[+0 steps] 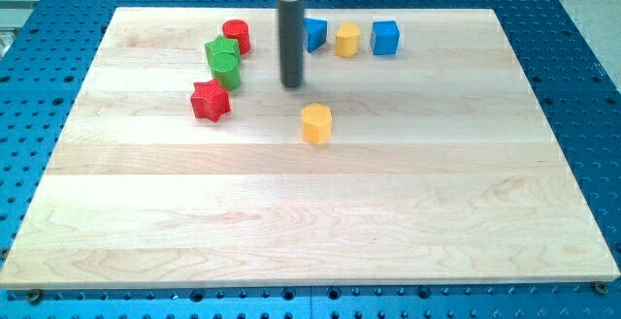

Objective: Push the hexagon right beside the cube

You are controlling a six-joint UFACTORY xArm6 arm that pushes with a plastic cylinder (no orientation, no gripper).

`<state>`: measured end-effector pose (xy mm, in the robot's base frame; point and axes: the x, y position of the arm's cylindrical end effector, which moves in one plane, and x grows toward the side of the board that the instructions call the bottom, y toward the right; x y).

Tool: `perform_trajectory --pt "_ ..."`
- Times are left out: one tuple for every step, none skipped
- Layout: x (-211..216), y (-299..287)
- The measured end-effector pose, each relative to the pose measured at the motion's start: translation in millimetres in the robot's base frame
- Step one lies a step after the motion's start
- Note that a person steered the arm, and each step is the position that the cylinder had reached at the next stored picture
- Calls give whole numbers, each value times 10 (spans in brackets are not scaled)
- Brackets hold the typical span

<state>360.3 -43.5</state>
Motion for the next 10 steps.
perform_trajectory --pt "598 -90" --pt "945 198" --pt "904 871" --pt "608 1410" --pt "32 1495" --pt "259 1715" --pt "498 1465" --pt "498 986" --pt "405 857" --pt "3 1031"
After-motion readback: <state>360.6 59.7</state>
